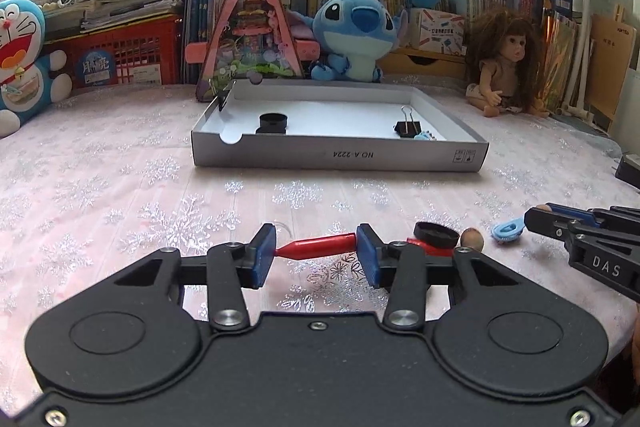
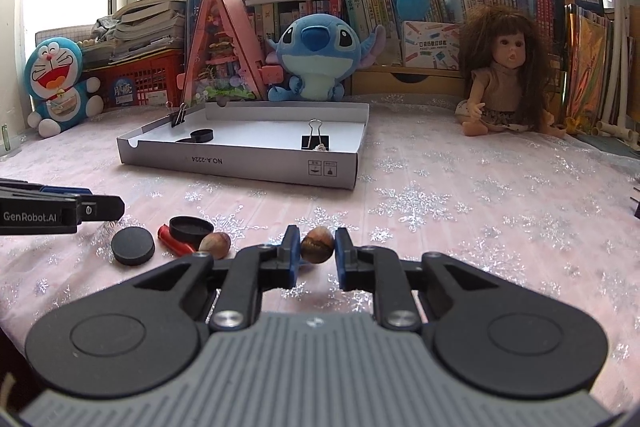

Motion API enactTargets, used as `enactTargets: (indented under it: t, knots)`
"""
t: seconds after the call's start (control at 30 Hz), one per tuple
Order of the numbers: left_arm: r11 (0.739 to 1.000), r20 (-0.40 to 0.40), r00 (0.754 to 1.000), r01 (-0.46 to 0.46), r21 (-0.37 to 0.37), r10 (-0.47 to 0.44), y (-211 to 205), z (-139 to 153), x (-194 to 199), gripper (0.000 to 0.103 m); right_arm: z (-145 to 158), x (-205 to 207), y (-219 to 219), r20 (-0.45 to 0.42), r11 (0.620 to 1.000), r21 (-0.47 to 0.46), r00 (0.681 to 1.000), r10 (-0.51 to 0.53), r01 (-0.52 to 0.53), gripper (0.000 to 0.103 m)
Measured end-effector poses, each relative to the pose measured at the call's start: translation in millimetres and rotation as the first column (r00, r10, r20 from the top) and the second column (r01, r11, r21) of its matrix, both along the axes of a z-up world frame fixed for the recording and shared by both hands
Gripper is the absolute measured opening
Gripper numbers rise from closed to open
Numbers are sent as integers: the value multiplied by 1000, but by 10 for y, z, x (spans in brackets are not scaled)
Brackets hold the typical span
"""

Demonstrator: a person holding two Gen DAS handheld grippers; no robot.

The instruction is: Organize rigid objects

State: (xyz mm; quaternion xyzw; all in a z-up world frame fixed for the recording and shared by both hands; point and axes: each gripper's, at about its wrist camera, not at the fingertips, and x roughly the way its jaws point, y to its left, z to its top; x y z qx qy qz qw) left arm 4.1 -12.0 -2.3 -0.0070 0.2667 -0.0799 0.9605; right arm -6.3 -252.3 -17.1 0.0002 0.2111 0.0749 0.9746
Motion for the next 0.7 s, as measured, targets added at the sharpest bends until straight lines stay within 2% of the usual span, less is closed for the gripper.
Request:
enactTargets:
  t: [0.07, 0.27, 0.47, 0.7]
  knots:
    - [1000, -18, 1000, 5, -1, -5, 7, -33, -4, 37, -12, -12, 4, -3, 1000, -2, 1000, 0, 0, 22]
    - [1000, -36, 999, 17, 12, -16, 36, -89, -47, 34, -33, -18, -3, -13, 1000, 1, 1000, -7, 7, 22]
    - [1000, -37, 999, 18, 18, -18, 58, -78, -71, 35, -44, -22, 4, -17, 1000, 2, 1000, -6, 6, 22]
    - [1000, -29, 999, -27, 15, 27, 211, -15, -106, 38, -62, -16, 15, -22, 1000, 0, 1000, -10, 10, 23]
